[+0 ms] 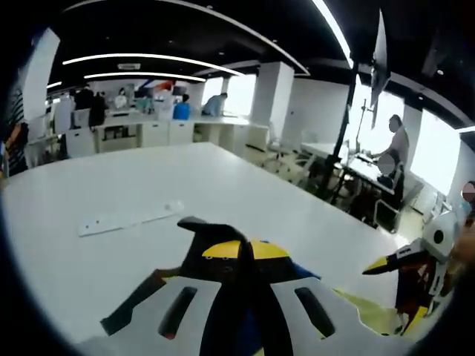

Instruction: Fold the garment on the visible template until the final outline fits inside the template.

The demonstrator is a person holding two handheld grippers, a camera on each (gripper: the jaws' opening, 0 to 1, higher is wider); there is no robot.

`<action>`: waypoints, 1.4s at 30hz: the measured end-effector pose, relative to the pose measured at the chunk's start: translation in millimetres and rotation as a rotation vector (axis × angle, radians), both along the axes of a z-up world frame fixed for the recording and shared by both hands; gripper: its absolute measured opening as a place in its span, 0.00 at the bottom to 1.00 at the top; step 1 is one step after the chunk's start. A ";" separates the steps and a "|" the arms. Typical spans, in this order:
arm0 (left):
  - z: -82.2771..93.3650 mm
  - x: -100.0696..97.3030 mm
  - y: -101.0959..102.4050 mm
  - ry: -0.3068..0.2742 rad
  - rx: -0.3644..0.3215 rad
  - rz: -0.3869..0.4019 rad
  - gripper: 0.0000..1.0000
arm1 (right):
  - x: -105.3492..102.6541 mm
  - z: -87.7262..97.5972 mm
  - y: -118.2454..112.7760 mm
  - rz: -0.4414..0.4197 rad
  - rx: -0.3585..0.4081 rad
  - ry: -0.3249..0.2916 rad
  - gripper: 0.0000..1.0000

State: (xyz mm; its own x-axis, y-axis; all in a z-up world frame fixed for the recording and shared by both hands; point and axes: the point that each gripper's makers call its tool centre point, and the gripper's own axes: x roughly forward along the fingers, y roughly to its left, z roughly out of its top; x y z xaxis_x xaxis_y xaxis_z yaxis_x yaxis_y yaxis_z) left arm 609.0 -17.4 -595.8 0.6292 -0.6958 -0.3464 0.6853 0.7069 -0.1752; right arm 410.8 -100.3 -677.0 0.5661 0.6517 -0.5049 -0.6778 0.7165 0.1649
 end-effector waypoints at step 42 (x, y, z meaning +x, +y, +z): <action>-85.9 -37.6 -90.9 0.083 0.149 -0.203 0.00 | 3.4 -20.3 -11.1 -0.030 -0.002 0.040 0.97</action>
